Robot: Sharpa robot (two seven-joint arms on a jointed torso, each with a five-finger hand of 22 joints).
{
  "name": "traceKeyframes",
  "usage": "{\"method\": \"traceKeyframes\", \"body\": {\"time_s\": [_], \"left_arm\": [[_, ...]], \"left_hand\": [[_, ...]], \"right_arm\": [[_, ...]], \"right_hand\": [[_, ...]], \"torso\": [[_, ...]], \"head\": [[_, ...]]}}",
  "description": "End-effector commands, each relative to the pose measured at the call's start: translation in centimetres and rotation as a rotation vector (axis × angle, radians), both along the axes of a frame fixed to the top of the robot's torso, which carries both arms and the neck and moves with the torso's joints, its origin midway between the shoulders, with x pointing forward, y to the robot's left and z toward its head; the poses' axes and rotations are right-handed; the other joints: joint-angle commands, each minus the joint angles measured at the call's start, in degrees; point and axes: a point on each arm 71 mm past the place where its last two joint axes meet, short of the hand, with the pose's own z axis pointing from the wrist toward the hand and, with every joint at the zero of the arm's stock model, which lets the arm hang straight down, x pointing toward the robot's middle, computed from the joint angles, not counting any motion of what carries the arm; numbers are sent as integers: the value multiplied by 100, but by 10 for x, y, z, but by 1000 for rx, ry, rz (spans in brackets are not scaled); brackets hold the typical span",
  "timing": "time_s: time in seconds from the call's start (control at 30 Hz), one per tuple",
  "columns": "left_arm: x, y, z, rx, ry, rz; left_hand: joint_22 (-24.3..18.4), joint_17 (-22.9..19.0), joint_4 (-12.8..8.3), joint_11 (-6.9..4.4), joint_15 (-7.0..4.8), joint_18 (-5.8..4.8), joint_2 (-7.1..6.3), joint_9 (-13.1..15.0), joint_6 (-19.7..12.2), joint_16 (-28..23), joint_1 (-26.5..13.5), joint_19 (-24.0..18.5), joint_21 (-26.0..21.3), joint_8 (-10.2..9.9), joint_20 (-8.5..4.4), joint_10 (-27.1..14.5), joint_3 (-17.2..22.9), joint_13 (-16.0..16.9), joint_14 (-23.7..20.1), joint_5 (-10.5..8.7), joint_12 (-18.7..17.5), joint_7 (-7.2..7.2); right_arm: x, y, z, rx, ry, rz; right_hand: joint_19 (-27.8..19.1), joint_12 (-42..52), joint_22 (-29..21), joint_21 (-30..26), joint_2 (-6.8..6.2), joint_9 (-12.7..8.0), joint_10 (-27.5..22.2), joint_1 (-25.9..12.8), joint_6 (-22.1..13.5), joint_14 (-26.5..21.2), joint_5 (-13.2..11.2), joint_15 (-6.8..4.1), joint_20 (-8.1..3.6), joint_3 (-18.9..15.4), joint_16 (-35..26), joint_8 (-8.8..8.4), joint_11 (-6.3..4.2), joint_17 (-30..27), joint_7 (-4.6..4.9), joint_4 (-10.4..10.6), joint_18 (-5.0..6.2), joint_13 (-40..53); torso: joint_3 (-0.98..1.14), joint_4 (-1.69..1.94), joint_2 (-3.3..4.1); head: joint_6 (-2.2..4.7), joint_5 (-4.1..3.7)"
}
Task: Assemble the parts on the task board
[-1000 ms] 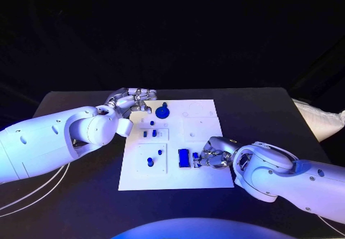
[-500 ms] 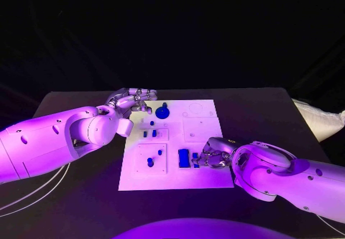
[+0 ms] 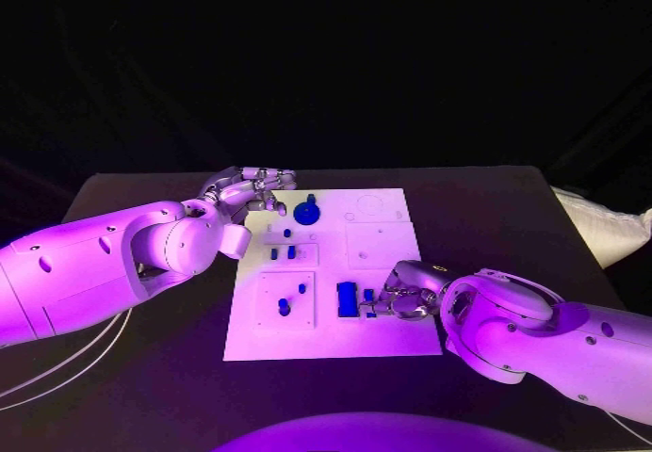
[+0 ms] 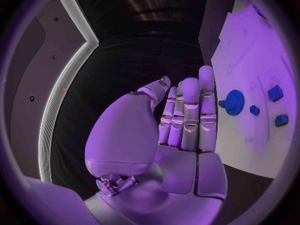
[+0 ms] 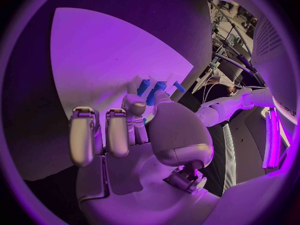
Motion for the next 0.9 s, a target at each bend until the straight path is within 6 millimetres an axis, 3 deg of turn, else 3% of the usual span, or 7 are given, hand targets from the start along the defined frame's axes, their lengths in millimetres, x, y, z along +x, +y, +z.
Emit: {"method": "traceKeyframes", "body": {"time_s": [0.03,0.2,0.37,0.7,0.9], "left_arm": [[0,-2,1,-10,-4,-19],[0,-1,1,-9,-4,-18],[0,-2,1,-9,-4,-19],[1,-3,0,-10,-3,-20],[1,-3,0,-9,-3,-19]], "left_hand": [[-5,-8,-7,2,3,108,-6,-3,-24,-18,-49,33,-14,31,-10,-26,-30,6,-46,-30,30,2],[-7,-9,-4,2,4,108,-4,-3,-25,-18,-52,33,-16,31,-10,-28,-32,6,-47,-30,31,2],[-7,-9,-4,2,4,108,-4,-3,-25,-18,-52,33,-16,31,-10,-28,-32,6,-47,-30,31,2],[-7,-9,-4,2,4,108,-4,-3,-25,-18,-52,33,-16,31,-10,-28,-32,6,-47,-30,31,2],[-7,-9,-4,2,4,108,-4,-3,-25,-18,-52,33,-16,31,-10,-28,-32,6,-47,-30,31,2]], "right_arm": [[0,-2,0,-13,-14,8],[1,-4,-1,-20,-9,4],[3,-2,-3,-28,-6,7],[9,0,-10,-57,-11,-5],[9,0,-9,-36,-32,-15]], "right_hand": [[-1,-42,240,-35,52,14,12,108,12,351,55,-9,3,-31,-28,-41,9,203,-2,-24,-95,10],[-2,-59,240,-39,71,37,14,742,1,352,-150,-17,0,18,-28,-56,7,205,-1,-276,-94,45],[0,-70,246,-38,87,47,16,1040,0,354,-236,-17,-1,33,-25,-65,6,211,2,-427,-95,64],[3,-59,251,-37,146,56,31,1292,10,356,-372,-23,-5,68,-20,-73,-2,219,-6,-568,-96,103],[6,-53,256,-35,138,59,38,1235,15,356,-432,-18,-3,28,-19,-75,6,221,5,-529,-97,115]], "torso": [[1,8,-3],[2,-5,0],[-1,3,2],[-2,9,6],[0,5,3]], "head": [[11,-10],[28,-10],[34,-19],[27,-18],[35,-9]]}}
